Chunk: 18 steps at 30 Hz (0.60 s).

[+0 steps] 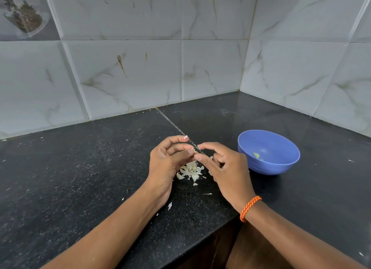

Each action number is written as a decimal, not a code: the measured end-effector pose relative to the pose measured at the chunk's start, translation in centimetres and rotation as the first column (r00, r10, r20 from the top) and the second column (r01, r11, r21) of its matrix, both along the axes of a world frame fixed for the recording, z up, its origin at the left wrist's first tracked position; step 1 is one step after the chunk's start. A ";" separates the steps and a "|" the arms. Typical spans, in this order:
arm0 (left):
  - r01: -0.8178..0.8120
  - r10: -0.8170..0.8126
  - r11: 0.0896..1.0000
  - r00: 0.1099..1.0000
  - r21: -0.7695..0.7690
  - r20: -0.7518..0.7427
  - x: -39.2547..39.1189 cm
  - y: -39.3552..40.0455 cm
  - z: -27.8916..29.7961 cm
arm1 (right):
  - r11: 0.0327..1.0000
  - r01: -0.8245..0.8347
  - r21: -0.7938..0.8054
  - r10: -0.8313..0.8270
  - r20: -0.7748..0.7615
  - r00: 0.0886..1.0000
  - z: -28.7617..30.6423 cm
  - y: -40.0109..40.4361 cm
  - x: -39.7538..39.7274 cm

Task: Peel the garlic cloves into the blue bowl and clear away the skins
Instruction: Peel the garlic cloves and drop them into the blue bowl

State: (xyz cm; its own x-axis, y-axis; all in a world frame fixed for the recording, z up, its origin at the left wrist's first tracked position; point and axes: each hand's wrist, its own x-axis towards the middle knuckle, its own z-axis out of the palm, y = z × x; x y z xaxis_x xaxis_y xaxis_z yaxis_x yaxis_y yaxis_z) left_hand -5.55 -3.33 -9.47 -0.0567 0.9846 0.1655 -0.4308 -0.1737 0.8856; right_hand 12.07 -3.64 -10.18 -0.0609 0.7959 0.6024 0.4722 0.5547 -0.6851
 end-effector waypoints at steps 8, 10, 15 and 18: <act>-0.020 0.020 1.000 1.000 0.009 -0.008 -0.1 -0.1 0.0 | 0.996 -0.062 -0.066 0.062 -0.008 0.998 0.1 0.4 0.0; -0.022 0.022 1.000 1.000 0.008 -0.016 -0.1 0.0 0.0 | 0.999 -0.025 -0.044 0.024 -0.023 0.999 0.1 0.4 0.1; -0.003 0.004 1.000 0.999 0.024 -0.041 0.0 -0.3 0.1 | 0.999 -0.030 -0.038 0.029 -0.026 0.999 0.2 0.2 0.3; 0.010 -0.009 1.000 0.999 0.022 -0.042 0.2 -0.3 0.3 | 0.998 0.052 0.041 -0.054 0.061 0.997 0.1 0.3 0.1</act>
State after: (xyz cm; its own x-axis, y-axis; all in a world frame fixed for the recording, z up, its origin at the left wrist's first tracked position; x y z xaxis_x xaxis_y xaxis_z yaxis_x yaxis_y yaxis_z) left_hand -5.39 -3.66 -9.18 -0.0396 0.9812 0.1889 -0.3953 -0.1890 0.8989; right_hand 12.20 -3.34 -10.10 -0.0574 0.7745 0.6300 0.5425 0.5539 -0.6316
